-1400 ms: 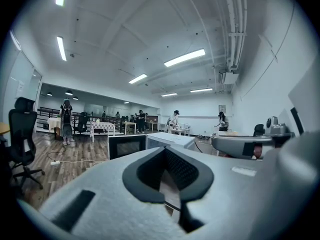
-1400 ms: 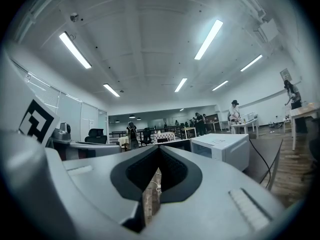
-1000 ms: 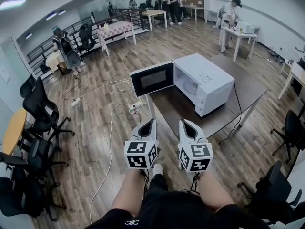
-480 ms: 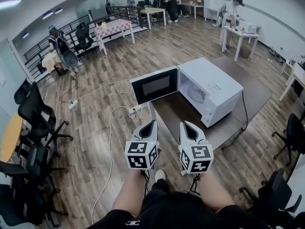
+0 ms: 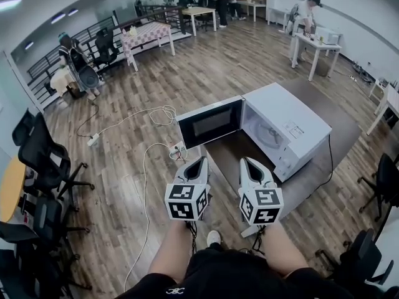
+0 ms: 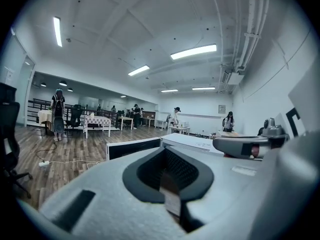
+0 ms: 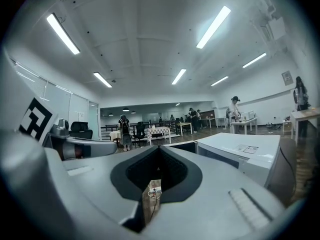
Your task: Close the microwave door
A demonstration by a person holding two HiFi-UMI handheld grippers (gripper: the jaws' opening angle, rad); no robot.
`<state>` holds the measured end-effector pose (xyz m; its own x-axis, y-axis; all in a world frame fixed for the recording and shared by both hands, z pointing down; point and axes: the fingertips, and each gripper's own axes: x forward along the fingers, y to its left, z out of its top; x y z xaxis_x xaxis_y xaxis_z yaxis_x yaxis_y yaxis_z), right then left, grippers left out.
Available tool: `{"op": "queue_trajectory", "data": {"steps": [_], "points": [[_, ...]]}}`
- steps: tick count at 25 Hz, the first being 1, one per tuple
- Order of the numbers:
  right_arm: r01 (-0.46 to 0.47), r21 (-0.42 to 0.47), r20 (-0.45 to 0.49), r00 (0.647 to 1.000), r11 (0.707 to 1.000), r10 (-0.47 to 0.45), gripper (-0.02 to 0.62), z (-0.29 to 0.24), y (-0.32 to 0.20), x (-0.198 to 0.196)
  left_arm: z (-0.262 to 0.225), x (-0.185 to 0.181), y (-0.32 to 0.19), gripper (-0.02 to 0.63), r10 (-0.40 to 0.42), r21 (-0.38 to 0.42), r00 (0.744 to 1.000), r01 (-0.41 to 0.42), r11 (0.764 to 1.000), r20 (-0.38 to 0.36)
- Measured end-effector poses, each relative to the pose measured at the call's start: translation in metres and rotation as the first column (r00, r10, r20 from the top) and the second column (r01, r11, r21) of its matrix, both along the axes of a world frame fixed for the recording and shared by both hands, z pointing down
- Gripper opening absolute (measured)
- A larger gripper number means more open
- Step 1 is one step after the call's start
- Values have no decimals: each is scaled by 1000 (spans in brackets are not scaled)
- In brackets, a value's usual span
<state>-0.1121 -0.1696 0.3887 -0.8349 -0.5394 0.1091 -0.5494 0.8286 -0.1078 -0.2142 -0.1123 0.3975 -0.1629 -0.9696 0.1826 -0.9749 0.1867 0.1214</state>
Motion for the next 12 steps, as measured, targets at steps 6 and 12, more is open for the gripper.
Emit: {"op": "queue_trajectory", "data": {"steps": [6, 12], "points": [[4, 9, -25, 1000, 1000, -3, 9, -1, -24, -48, 4, -46, -26, 9, 7, -1, 1000, -7, 1000, -19], [-18, 13, -34, 999, 1000, 19, 9, -1, -49, -81, 7, -86, -51, 9, 26, -11, 999, -26, 1000, -19]]}}
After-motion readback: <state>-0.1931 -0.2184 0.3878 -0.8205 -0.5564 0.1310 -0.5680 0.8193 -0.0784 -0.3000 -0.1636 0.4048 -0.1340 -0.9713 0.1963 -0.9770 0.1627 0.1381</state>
